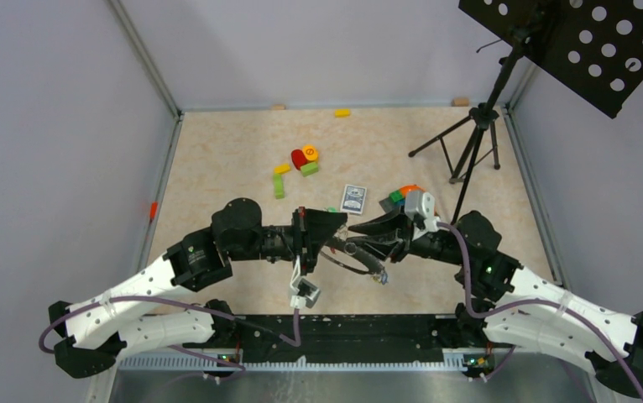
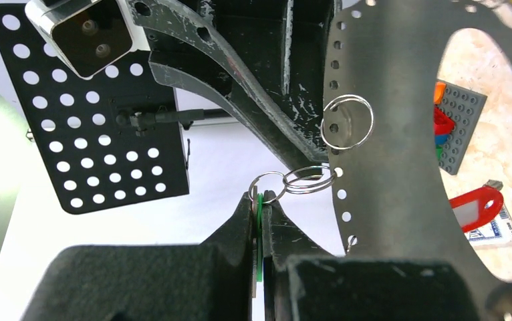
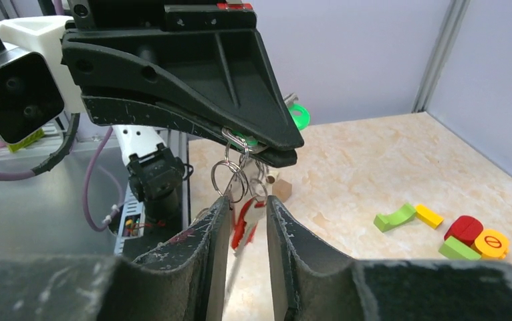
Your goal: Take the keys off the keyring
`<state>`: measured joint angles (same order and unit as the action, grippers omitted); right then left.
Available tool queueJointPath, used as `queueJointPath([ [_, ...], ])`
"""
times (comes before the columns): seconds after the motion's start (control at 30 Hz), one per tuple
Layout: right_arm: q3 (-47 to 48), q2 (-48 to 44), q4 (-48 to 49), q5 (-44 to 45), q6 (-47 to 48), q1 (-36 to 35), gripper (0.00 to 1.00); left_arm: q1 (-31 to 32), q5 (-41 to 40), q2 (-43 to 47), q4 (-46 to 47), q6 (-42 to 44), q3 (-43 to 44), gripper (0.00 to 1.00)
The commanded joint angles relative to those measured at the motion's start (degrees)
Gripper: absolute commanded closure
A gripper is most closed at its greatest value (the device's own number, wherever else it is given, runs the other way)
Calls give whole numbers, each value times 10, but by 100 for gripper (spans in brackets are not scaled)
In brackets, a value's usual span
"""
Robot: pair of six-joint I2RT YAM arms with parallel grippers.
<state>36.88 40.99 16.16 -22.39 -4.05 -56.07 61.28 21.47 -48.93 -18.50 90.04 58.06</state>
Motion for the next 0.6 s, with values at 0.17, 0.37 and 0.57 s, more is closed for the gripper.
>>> queueJointPath([
  [0.17, 28, 6, 62, -39, -16, -1, 72, -1, 14, 3, 24, -6, 16, 100],
  [0.37, 27, 16, 72, -34, -17, -1, 71, -1, 20, 5, 24, -8, 16, 100],
  [0.57, 32, 30, 85, -40, -20, -1, 72, -1, 20, 3, 24, -8, 14, 100],
])
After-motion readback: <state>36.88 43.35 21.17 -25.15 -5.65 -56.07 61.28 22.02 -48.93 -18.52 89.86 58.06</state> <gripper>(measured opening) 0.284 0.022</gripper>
